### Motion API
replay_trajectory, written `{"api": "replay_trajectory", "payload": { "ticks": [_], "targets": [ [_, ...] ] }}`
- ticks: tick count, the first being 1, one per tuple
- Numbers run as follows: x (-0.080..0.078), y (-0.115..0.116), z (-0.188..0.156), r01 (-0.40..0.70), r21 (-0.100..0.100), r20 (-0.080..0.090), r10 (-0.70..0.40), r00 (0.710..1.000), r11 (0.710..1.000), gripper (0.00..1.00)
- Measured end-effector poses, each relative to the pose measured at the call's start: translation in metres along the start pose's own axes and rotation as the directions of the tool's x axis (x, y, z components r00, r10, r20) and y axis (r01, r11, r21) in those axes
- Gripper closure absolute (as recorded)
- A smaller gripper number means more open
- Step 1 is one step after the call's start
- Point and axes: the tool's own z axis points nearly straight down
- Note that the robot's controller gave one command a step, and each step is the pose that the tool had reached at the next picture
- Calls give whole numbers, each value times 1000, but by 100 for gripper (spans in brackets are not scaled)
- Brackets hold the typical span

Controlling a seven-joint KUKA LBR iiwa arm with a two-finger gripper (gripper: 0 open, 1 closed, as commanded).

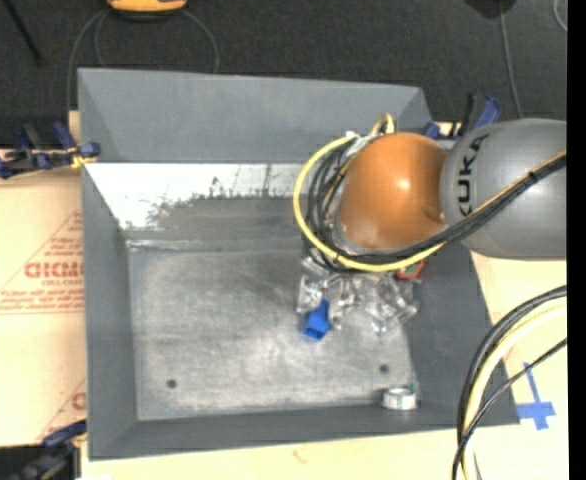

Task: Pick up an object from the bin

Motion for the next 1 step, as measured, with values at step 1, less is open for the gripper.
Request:
{"api": "replay_trajectory", "payload": {
  "ticks": [1],
  "targets": [
    [9, 0, -157, 21, 13, 0, -21, 1000, 1000, 100]
  ]
}}
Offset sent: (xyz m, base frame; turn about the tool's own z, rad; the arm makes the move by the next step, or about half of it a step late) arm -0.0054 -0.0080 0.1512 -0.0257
